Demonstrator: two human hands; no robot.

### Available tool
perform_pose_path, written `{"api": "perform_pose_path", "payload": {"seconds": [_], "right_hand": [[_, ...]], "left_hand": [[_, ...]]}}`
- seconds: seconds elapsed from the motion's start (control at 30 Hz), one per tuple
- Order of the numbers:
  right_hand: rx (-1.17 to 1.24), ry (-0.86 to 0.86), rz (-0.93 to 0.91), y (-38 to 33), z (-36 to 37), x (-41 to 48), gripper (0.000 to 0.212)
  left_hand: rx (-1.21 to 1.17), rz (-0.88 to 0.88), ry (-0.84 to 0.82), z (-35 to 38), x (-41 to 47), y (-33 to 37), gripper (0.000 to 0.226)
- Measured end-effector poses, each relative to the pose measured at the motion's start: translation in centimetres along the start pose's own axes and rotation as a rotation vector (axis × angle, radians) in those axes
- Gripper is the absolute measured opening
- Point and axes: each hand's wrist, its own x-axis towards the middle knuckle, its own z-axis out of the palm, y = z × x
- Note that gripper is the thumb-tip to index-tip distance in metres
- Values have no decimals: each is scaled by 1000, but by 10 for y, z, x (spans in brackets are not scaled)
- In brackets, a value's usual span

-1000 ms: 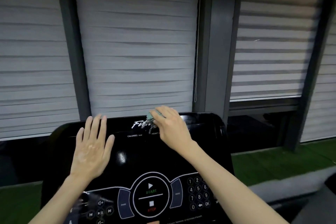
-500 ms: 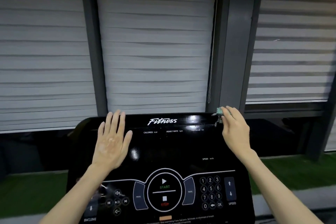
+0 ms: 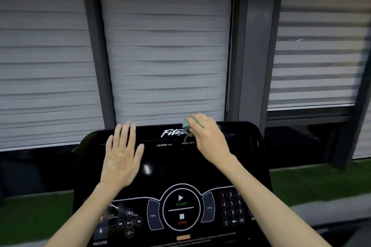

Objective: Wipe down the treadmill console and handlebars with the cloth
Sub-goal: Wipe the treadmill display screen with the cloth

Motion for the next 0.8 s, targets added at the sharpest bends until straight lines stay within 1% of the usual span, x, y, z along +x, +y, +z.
{"api": "perform_pose_path", "payload": {"seconds": [0.07, 0.13, 0.23, 0.33, 0.43, 0.53, 0.73, 0.8], "right_hand": [[-25, 43, 40, 26, -13, -13, 30], [-64, 106, 135, 56, -27, -30, 30], [-103, 143, 251, 88, -40, -49, 34], [-102, 190, 365, 98, -41, -53, 31], [-112, 225, 448, 86, -33, -48, 28], [-102, 215, 348, 57, -20, -37, 30], [5, 78, 78, -41, 28, -3, 36], [24, 49, 2, -73, 40, 5, 42]], "left_hand": [[-9, -8, 10, 1, 0, 1, 65], [-16, -14, 13, 1, -1, 2, 65], [-31, -21, 35, 2, 0, 3, 65], [-41, -21, 38, 3, -1, 4, 64], [-50, -21, 38, 3, -1, 1, 64], [-55, -14, 37, 2, -2, -1, 64], [-82, -4, 37, -2, -2, -2, 62], [-94, 9, 31, -2, -2, -5, 61]]}}
